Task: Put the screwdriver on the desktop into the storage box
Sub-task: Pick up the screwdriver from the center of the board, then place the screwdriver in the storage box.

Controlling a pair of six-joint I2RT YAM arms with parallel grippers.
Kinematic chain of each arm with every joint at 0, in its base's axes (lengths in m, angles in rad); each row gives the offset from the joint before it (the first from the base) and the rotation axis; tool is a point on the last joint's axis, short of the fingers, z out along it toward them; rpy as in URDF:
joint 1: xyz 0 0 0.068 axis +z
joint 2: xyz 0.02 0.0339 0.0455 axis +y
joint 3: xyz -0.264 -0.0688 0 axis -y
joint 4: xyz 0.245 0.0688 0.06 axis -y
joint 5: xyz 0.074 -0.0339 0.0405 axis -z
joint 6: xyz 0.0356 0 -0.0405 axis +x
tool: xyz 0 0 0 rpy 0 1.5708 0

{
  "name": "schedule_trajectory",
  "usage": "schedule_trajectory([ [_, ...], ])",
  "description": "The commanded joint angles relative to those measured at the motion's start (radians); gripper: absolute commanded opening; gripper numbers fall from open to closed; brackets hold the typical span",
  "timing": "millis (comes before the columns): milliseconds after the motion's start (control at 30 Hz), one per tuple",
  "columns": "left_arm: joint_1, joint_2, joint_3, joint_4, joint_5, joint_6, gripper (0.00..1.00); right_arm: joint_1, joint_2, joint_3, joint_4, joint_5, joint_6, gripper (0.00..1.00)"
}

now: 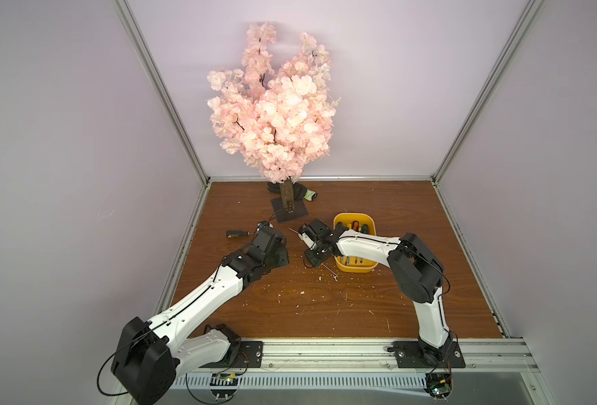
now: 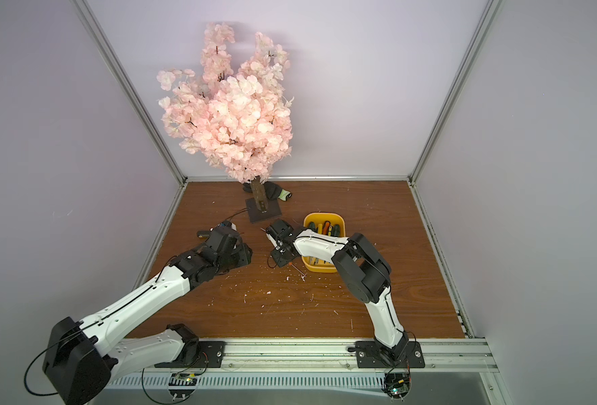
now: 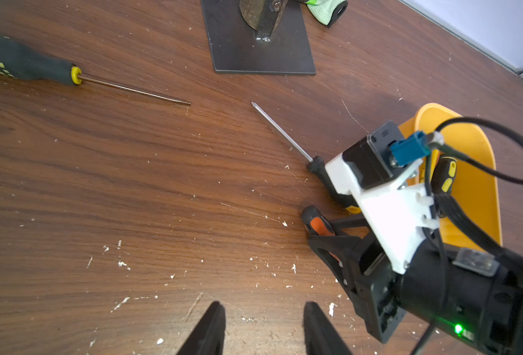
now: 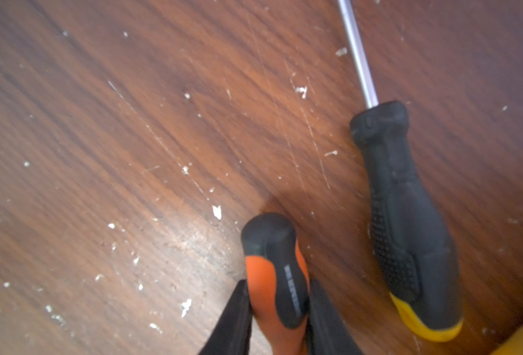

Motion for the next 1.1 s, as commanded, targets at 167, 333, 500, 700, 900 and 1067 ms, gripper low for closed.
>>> schedule_trajectory([
  [167,0.012,-0.007,0.016,-0.016,0.004,0.014,0.46,0.008,-0.161,-0.046,0.045,-0.028,0.017,0.19],
  [333,0.012,0.020,0.052,-0.009,0.030,0.032,0.46,-0.024,-0.264,-0.067,0.078,-0.062,0.053,0.18],
  [500,0.009,0.059,0.074,0.026,0.070,0.042,0.46,-0.117,-0.384,-0.126,0.130,-0.088,0.119,0.18],
  [700,-0.009,0.107,0.088,0.064,0.092,0.042,0.46,-0.282,-0.480,-0.265,0.255,-0.060,0.249,0.18],
  [900,-0.025,0.132,0.092,0.081,0.101,0.039,0.46,-0.362,-0.468,-0.348,0.364,-0.020,0.355,0.18],
  [1067,-0.025,0.125,0.080,0.084,0.100,0.035,0.46,-0.381,-0.420,-0.350,0.396,0.009,0.389,0.18],
])
